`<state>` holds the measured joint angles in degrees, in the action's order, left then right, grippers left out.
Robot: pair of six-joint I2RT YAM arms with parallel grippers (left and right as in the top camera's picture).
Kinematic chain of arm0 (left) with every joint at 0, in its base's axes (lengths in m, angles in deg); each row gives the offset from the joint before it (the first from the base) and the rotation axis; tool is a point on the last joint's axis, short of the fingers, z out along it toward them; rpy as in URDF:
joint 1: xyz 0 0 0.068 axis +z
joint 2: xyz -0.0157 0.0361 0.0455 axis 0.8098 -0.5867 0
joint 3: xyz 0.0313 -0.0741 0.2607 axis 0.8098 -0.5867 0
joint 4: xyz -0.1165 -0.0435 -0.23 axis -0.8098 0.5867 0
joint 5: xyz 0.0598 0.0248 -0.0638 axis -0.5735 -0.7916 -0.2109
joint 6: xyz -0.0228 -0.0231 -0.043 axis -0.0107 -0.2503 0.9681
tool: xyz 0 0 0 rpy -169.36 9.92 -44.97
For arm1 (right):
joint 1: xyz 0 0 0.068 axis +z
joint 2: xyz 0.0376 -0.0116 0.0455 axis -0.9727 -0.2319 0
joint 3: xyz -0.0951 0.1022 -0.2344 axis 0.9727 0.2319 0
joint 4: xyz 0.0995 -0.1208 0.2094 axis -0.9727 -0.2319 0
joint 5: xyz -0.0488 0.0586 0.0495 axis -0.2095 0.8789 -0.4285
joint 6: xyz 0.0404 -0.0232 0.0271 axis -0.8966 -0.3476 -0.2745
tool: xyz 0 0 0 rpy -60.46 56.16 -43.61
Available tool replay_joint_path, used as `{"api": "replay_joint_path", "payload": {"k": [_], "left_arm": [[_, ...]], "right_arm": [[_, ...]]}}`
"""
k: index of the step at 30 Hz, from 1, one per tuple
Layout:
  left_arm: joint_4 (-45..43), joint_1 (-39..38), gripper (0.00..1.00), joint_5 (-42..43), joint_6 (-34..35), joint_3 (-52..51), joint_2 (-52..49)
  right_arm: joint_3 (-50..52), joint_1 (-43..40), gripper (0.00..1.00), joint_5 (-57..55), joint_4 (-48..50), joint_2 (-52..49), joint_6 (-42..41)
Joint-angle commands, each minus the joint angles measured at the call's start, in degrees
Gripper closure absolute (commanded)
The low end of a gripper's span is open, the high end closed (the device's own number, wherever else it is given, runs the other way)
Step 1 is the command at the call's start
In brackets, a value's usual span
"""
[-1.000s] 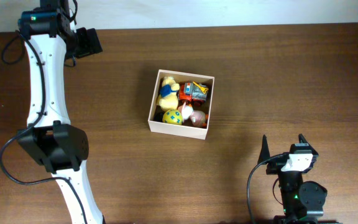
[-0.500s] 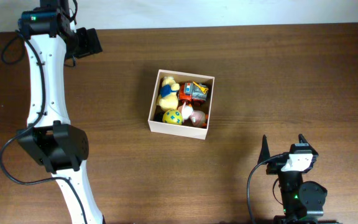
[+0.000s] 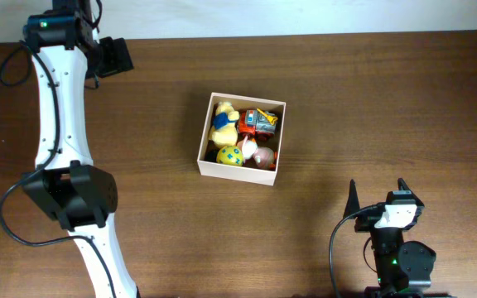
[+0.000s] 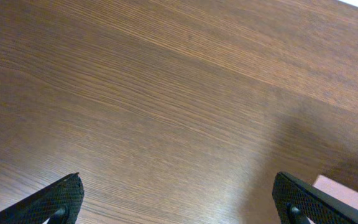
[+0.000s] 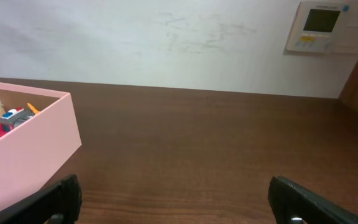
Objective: Pack container
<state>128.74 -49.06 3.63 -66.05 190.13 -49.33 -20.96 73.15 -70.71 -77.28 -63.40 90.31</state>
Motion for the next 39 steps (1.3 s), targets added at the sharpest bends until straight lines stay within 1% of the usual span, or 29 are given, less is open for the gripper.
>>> {"api": "replay_joint_path", "payload": {"k": [1, 4, 7, 9, 15, 23, 29, 32, 34, 39], "left_arm": [[-0.6, 1.9, 0.01, -1.2, 0.5, 0.9, 2.0], [-0.5, 2.2, 0.01, -1.7, 0.5, 0.9, 5.8], [-0.3, 2.2, 0.01, -6.3, 0.1, 0.9, 11.5], [0.8, 2.2, 0.01, -9.0, 0.1, 0.9, 15.9], [6.3, 1.1, 0.01, -12.0, 0.1, 0.9, 27.7], [13.0, -1.5, 0.01, -13.1, 0.1, 0.9, 40.3], [14.0, -1.5, 0.01, -13.1, 0.1, -0.7, 49.0], [12.7, -1.5, 0.01, -13.1, 0.1, -4.1, 53.0], [10.3, -1.5, 0.01, -13.1, 0.1, -8.6, 56.2], [-0.2, -1.5, 0.01, -13.1, 0.1, -25.5, 65.5]], "right_arm": [[0.4, -0.3, 0.01, 0.8, 0.1, 0.6, 0.0], [0.4, -0.3, 0.01, 0.8, 0.1, 0.6, 0.0], [0.4, -0.3, 0.01, 0.8, 0.1, 0.6, 0.0], [0.4, -0.3, 0.01, 0.8, 0.1, 0.6, 0.0], [0.4, -0.3, 0.01, 0.8, 0.1, 0.6, 0.0], [0.4, -0.3, 0.01, 0.8, 0.1, 0.6, 0.0], [0.4, -0.3, 0.01, 0.8, 0.1, 0.6, 0.0], [0.4, -0.3, 0.01, 0.8, 0.1, 0.6, 0.0], [0.4, -0.3, 0.02, 0.8, 0.1, 0.6, 0.0], [0.4, -0.3, 0.01, 0.8, 0.1, 0.6, 0.0]]}}
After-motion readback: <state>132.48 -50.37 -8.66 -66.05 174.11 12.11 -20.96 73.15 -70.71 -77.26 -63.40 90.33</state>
